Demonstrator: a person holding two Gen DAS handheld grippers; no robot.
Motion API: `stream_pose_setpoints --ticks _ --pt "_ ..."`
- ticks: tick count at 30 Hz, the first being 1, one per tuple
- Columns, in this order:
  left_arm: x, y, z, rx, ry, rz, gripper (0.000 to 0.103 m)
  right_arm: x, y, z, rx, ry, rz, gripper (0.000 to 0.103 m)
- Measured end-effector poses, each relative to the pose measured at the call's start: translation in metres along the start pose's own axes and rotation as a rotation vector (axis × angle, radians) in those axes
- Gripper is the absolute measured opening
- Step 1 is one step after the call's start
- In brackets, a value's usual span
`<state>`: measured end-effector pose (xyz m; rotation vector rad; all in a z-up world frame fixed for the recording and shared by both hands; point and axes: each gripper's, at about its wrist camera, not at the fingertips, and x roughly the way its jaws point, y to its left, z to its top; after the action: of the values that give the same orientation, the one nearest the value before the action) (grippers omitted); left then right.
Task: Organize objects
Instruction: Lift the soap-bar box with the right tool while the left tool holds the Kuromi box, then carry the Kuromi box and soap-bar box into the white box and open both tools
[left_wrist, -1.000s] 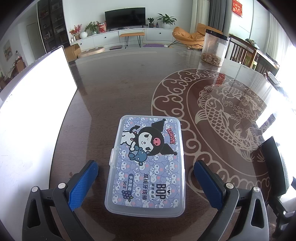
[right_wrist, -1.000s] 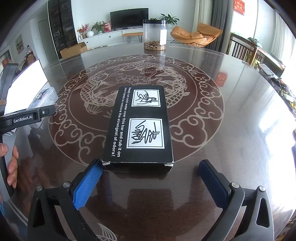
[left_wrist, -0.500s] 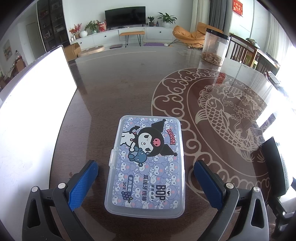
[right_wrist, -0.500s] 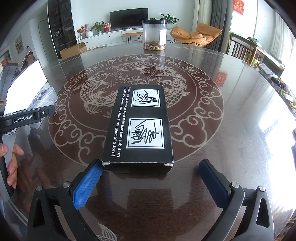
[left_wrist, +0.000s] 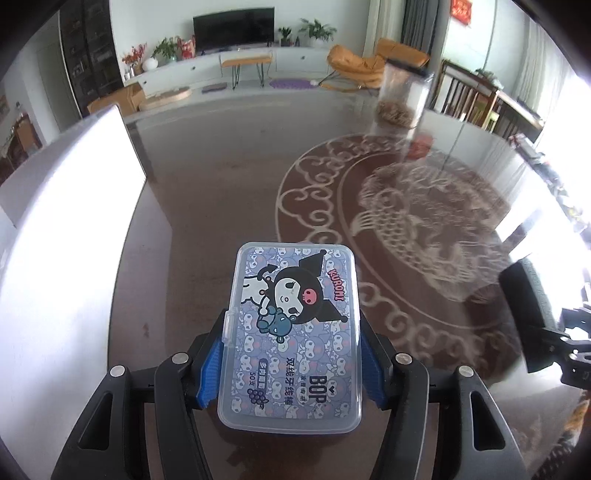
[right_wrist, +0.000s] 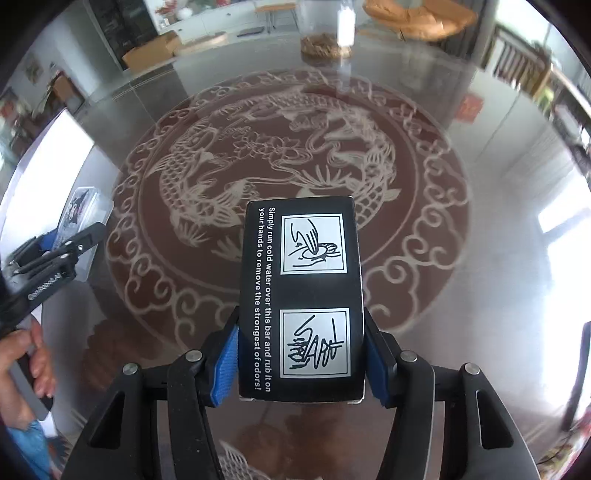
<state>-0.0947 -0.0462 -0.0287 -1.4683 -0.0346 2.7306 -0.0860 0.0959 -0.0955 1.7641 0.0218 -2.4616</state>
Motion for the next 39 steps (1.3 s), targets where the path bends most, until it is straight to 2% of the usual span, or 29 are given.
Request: stream_pose_setpoints --ticks 5,7,9,12,14,18,19,21,25,26,28,31,33,35,39 --pt "-0.066 0.002 -0.013 -0.054 -0.088 -0.128 0.061 -0.043 0.015 -0.011 0.017 -0.072 0.068 0.058" --pt "-0.104 0.022 -0.014 -0.092 -0.141 -0.175 0.061 -0.069 0.037 -0.01 -0.009 -0.117 0.104 0.058" --pt "-0.138 0.047 -0.014 -0.109 -0.19 -0.168 0.061 -0.088 0.061 -0.009 -0.045 -0.156 0.144 0.058" --pt "-0.181 0.093 -0.022 -0.121 -0.258 -0.067 0.061 -0.121 0.12 -0.006 -0.129 -0.219 0.24 0.058" --pt "-0.197 0.128 -0.033 -0.147 -0.265 0.016 0.061 -0.139 0.164 -0.005 -0.192 -0.245 0.321 0.058" --pt "-0.194 0.2 -0.062 -0.228 -0.19 0.194 0.061 -0.152 0.259 -0.004 -0.332 -0.233 0.454 0.058" --pt "-0.189 0.214 -0.068 -0.256 -0.163 0.218 0.061 -0.149 0.283 -0.005 -0.369 -0.219 0.475 0.058" --pt "-0.178 0.246 -0.082 -0.326 -0.104 0.256 0.061 -0.145 0.32 -0.012 -0.431 -0.197 0.48 0.058" --pt "-0.161 0.273 -0.1 -0.413 -0.014 0.277 0.062 -0.118 0.383 -0.028 -0.568 -0.119 0.455 0.059" --pt "-0.157 0.276 -0.099 -0.419 -0.001 0.281 0.064 -0.11 0.392 -0.032 -0.588 -0.096 0.451 0.059" --pt "-0.155 0.28 -0.103 -0.428 0.023 0.31 0.079 -0.091 0.41 -0.038 -0.633 -0.027 0.444 0.06" --pt "-0.164 0.28 -0.107 -0.427 -0.001 0.325 0.085 -0.072 0.416 -0.039 -0.66 0.019 0.428 0.061" --pt "-0.17 0.276 -0.107 -0.417 -0.016 0.355 0.085 -0.072 0.411 -0.036 -0.649 0.02 0.43 0.062" --pt "-0.182 0.278 -0.115 -0.404 -0.035 0.378 0.086 -0.079 0.402 -0.032 -0.63 0.001 0.433 0.068" --pt "-0.211 0.266 -0.109 -0.424 -0.081 0.408 0.086 -0.11 0.392 -0.017 -0.623 -0.081 0.387 0.078"
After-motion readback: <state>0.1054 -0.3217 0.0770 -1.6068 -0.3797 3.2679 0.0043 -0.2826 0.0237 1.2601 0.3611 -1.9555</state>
